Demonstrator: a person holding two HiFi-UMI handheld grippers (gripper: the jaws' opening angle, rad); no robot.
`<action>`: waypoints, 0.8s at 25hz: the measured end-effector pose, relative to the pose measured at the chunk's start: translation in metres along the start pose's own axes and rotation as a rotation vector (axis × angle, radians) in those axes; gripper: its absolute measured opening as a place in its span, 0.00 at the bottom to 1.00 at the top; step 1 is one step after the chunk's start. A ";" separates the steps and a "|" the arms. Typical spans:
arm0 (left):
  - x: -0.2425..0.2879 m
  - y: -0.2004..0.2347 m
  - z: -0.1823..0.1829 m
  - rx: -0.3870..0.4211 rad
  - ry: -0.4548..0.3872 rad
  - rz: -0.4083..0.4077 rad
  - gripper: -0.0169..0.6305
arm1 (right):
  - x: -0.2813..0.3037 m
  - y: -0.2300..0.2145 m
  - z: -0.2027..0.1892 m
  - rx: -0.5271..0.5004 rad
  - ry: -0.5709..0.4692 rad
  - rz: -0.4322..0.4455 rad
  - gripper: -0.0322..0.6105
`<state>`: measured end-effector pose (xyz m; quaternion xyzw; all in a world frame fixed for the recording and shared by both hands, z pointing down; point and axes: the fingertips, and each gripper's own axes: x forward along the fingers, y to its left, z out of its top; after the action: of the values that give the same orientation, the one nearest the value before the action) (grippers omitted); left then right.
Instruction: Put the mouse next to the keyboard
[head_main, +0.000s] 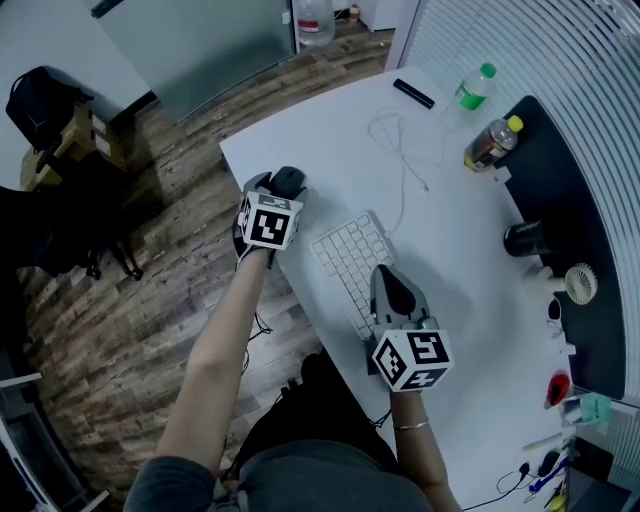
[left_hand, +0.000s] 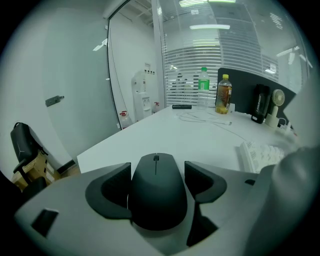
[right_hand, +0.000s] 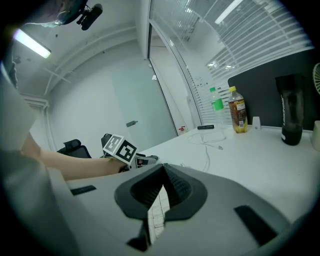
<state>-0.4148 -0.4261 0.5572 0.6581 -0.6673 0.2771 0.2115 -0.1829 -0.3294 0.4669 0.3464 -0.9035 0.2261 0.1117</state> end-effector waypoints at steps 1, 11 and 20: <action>0.002 -0.001 -0.001 -0.003 0.008 -0.003 0.52 | 0.000 -0.001 0.000 0.001 -0.001 -0.002 0.04; 0.005 -0.002 -0.004 -0.014 0.015 -0.029 0.51 | -0.002 -0.002 0.000 0.004 0.004 -0.009 0.04; -0.015 -0.011 -0.003 -0.015 -0.020 -0.034 0.50 | -0.011 0.003 0.003 -0.006 -0.006 -0.018 0.05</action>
<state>-0.4039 -0.4129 0.5509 0.6706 -0.6599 0.2622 0.2145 -0.1766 -0.3224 0.4590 0.3551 -0.9013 0.2214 0.1120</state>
